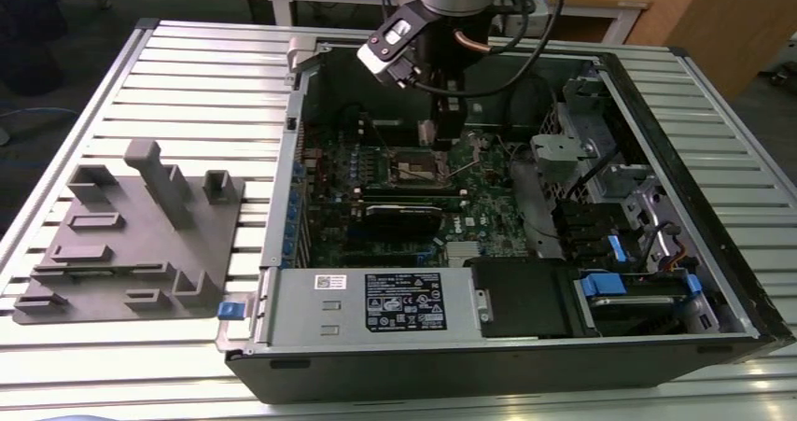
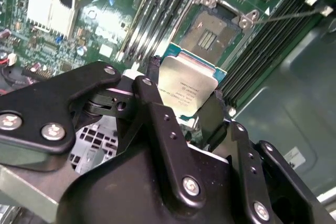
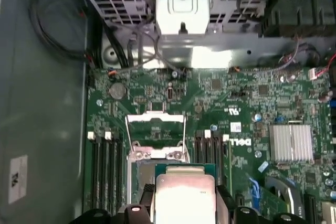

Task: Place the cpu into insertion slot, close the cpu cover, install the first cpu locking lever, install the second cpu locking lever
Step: 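Place the cpu into insertion slot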

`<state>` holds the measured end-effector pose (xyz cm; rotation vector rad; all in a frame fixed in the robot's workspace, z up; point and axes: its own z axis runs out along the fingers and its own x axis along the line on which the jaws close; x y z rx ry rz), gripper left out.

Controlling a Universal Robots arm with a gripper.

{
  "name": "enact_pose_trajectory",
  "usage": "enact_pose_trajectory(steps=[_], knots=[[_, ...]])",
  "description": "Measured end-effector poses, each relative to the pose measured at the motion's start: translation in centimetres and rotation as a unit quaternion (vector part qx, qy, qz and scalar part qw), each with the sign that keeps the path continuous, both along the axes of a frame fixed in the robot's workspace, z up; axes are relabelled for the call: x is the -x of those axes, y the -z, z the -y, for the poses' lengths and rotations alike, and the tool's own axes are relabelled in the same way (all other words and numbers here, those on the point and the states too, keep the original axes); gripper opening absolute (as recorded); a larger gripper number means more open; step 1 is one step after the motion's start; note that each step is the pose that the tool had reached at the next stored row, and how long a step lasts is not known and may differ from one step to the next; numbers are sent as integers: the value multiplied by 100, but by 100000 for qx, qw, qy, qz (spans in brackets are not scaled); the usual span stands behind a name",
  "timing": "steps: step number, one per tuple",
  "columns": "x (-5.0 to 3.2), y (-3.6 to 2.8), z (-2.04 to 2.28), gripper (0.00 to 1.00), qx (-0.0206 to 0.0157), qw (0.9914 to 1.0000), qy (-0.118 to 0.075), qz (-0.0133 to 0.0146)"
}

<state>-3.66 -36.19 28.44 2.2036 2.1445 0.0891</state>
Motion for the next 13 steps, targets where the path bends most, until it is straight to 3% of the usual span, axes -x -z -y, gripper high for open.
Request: enact_pose_trajectory(steps=[6, 13], knots=[[43, 100, 1, 54, 1, 100000, -45, -164], [43, 101, 1, 54, 2, 100000, -183, -169]])
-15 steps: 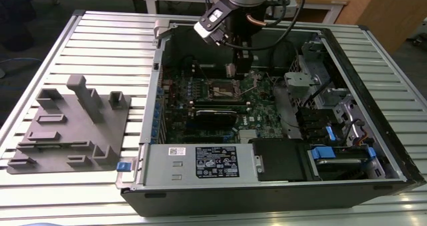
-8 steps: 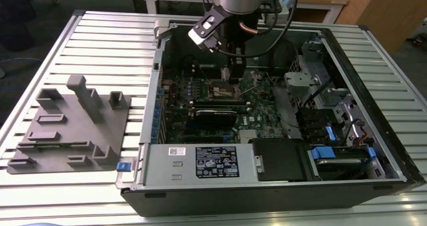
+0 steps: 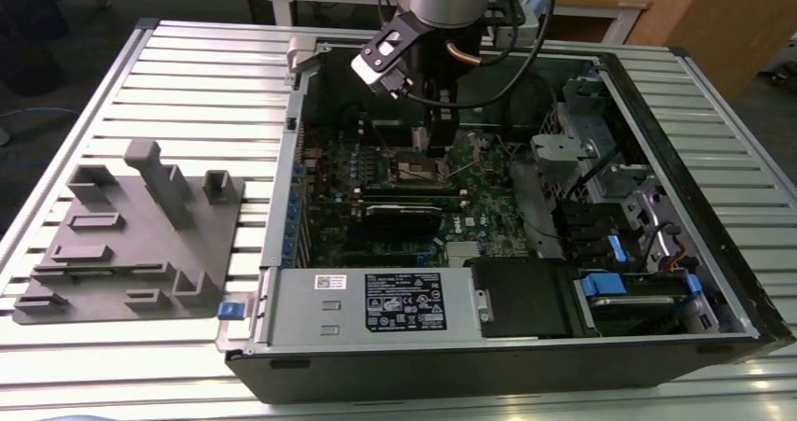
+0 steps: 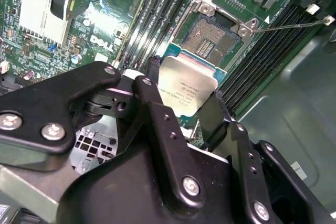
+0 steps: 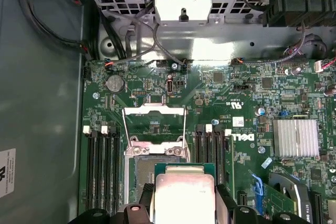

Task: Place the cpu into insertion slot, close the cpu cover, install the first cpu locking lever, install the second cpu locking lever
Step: 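Place the cpu into insertion slot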

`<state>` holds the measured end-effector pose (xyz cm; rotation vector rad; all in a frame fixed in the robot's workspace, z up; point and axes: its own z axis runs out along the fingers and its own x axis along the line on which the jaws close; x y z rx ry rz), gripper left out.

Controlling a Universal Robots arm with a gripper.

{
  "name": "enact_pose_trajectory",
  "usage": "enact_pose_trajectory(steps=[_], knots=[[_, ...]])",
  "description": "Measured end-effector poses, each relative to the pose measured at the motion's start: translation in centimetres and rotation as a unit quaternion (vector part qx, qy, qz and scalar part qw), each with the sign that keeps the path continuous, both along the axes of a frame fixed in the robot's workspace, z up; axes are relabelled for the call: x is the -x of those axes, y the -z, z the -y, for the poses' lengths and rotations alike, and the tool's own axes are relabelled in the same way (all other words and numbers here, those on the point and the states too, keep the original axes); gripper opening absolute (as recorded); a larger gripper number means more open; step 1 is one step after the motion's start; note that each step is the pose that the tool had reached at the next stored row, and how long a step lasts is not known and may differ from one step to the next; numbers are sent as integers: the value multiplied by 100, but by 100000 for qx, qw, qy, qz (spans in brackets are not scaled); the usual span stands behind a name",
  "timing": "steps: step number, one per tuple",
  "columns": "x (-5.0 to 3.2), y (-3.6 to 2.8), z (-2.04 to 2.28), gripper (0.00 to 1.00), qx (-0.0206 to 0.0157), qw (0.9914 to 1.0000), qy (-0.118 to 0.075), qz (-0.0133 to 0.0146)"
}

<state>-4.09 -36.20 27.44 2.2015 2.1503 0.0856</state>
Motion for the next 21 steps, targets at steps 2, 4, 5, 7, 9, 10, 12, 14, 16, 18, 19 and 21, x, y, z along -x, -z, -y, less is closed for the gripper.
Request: enact_pose_trajectory(steps=[2, 4, 5, 7, 9, 10, 12, 14, 16, 18, 19, 21], knots=[[0, 0, 0, 54, 1, 100000, -4, 1], [0, 0, 0, 54, 2, 100000, -10, 0], [0, 0, 0, 54, 3, 100000, -10, 0], [0, 0, 0, 54, -2, 100000, -16, 1], [4, 1, 0, 54, -7, 100000, -18, 5], [15, 4, 1, 54, -7, 100000, -20, -8], [50, 13, 0, 54, 1, 100000, -17, -82], [66, 25, -1, 54, -7, 100000, -15, -137], [70, 41, -13, 54, 7, 100000, -17, -172], [71, 62, -32, 54, -1, 100000, -19, -174], [73, 73, -42, 54, -2, 100000, -17, -175], [77, 94, -56, 54, -9, 100000, -17, -169]])
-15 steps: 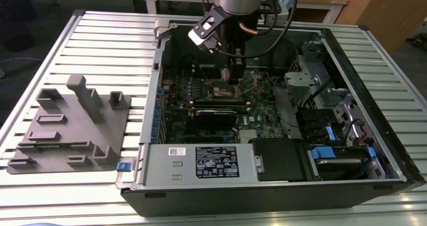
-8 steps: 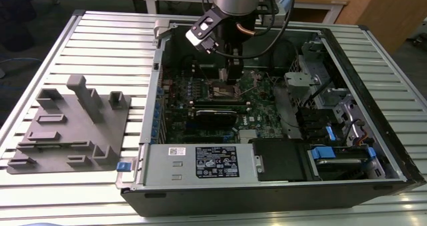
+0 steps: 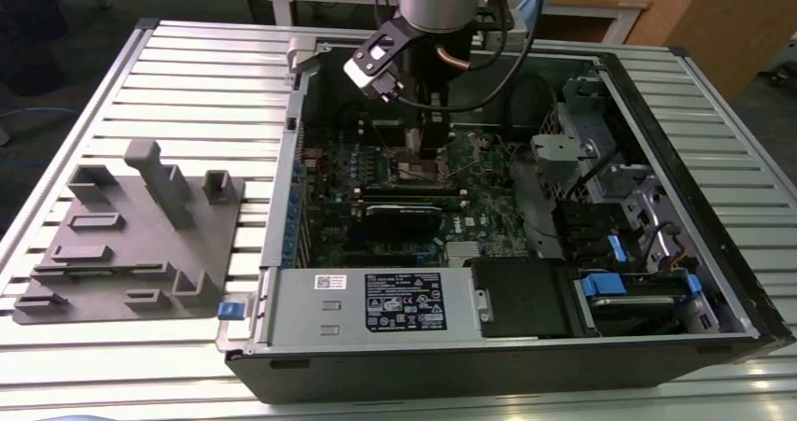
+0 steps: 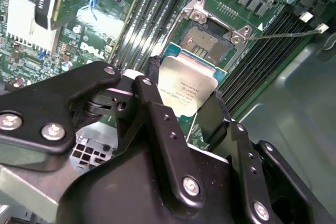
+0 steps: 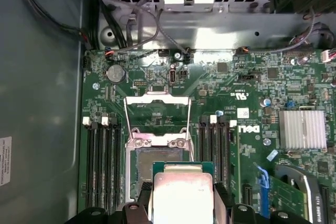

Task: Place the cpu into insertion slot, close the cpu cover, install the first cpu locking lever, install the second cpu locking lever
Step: 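Place the cpu into insertion slot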

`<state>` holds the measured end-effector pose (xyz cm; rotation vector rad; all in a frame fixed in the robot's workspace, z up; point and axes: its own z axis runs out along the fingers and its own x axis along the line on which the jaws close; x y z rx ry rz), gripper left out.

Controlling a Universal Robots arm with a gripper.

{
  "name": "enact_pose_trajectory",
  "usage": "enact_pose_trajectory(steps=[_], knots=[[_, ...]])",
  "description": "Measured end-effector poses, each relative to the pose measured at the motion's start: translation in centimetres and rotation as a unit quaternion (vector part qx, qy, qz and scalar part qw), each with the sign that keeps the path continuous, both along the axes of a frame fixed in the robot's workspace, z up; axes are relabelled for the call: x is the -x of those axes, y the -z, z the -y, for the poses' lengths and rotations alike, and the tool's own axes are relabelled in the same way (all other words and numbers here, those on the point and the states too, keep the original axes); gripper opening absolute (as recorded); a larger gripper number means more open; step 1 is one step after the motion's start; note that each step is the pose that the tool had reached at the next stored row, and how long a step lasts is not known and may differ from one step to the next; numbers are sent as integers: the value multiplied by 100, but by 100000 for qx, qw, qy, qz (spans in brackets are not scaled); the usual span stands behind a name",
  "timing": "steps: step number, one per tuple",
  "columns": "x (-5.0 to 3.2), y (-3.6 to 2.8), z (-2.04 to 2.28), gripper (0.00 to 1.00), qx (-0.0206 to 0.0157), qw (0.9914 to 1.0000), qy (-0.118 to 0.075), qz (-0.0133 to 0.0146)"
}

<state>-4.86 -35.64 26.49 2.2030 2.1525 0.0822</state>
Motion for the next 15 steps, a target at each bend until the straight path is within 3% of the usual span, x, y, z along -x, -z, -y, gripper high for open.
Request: enact_pose_trajectory(steps=[7, 15], knots=[[4, 67, -68, 54, 14, 100000, -1, -6], [7, 161, -96, 54, 5, 100000, 88, -16]])
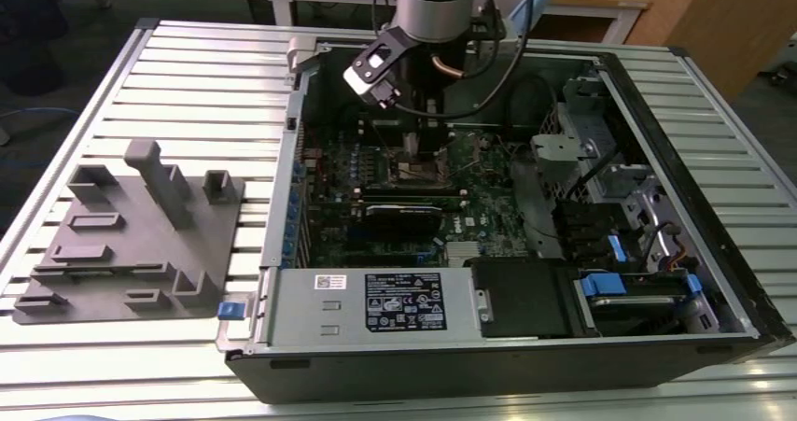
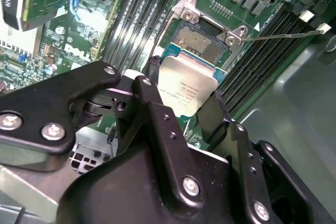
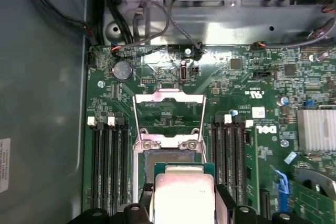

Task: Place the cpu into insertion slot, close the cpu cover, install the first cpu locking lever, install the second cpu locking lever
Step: 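Place the cpu into insertion slot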

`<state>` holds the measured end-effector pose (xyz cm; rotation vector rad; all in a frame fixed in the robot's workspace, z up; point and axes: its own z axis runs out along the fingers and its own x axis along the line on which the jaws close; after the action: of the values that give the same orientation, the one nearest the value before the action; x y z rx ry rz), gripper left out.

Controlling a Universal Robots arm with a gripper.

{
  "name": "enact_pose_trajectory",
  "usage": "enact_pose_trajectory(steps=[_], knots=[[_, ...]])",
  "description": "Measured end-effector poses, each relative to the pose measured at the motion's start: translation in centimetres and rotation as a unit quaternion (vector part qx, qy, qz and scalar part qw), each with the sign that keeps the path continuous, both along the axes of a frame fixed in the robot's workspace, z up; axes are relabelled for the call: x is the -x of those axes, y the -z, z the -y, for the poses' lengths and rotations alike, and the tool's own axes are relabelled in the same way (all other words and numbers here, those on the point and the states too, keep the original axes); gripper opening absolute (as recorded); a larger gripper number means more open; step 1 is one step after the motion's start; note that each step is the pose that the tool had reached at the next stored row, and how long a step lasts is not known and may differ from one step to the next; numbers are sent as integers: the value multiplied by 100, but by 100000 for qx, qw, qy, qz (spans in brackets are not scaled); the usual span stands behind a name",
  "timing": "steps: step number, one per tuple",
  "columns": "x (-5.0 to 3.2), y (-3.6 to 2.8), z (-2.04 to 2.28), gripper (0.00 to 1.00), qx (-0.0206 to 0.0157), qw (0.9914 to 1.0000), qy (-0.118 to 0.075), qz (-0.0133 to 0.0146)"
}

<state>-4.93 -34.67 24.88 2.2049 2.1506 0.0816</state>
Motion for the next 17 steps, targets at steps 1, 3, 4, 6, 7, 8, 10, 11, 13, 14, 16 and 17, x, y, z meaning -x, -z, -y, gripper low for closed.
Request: enact_pose_trajectory(steps=[1, 3, 4, 6, 7, 8, 10, 11, 13, 14, 16, 17], knots=[[1, 18, -1, 54, 0, 100000, 14, -2], [1, 55, -1, 54, 4, 100000, 43, -7], [1, 74, -1, 54, 0, 100000, 58, -8], [1, 109, -1, 54, 10, 100000, 77, -16], [2, 123, -2, 54, 4, 100000, 92, -13], [2, 128, -2, 54, 3, 100000, 94, -23], [6, 128, -2, 54, 15, 100000, 108, -96], [11, 129, -2, 54, 11, 100000, 105, -106], [30, 140, -6, 54, -8, 100000, 100, -92], [38, 146, -10, 54, 1, 100000, 96, -98], [52, 168, -24, 54, 2, 100000, 93, -98], [59, 198, -57, 54, 8, 100000, 94, -103]])
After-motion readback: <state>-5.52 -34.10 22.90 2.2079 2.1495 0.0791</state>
